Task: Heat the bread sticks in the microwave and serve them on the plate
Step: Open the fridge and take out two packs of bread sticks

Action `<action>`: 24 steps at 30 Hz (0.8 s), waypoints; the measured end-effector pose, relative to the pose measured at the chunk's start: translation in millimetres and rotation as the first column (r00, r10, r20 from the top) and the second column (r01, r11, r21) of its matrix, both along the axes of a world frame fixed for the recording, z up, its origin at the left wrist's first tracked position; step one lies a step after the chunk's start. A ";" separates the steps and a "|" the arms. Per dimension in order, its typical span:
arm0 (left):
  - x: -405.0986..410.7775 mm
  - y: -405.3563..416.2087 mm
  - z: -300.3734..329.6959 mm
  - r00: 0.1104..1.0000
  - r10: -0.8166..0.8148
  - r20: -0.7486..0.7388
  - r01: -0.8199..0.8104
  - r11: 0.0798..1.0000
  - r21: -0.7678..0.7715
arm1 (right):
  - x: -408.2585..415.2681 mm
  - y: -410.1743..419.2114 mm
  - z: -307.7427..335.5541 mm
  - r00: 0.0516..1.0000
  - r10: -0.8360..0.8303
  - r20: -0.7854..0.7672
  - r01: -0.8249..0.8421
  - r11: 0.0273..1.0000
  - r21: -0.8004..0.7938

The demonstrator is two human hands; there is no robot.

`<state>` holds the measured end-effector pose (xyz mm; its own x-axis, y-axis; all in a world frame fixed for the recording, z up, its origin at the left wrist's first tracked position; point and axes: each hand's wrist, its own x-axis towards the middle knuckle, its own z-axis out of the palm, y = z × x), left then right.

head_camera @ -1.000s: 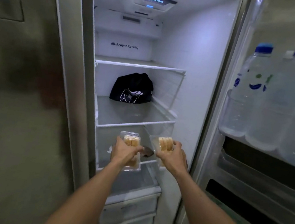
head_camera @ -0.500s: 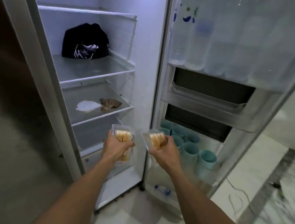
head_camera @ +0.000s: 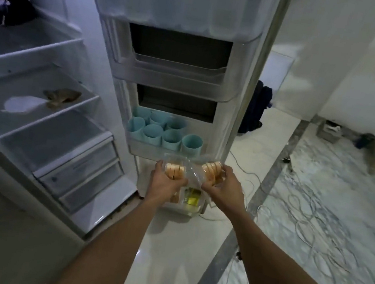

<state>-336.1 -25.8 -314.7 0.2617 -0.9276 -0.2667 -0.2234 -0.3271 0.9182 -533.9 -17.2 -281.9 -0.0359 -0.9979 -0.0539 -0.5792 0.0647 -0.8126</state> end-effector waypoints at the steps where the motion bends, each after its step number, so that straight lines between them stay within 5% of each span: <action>1: -7.3 0.1 0.1 1.000 -0.018 0.004 0.018 1.000 0.013 | -8.6 -0.2 -0.4 1.000 -0.012 -0.005 0.012 1.000 0.004; 13: -205.2 -74.7 11.5 0.983 -0.180 0.028 0.180 0.984 0.012 | -207.9 -55.3 -5.5 0.962 -0.267 -0.053 0.269 0.962 0.043; 24: -262.7 -211.1 15.0 0.968 -0.248 0.032 0.248 0.969 -0.004 | -257.6 -166.6 -4.7 0.916 -0.401 0.005 0.401 0.915 0.038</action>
<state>-598.8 -236.9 -299.7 0.0315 -0.9665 -0.2547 -0.3247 -0.2509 0.9119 -791.5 -183.8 -286.6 -0.4316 -0.8974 -0.0916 -0.4887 0.3179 -0.8125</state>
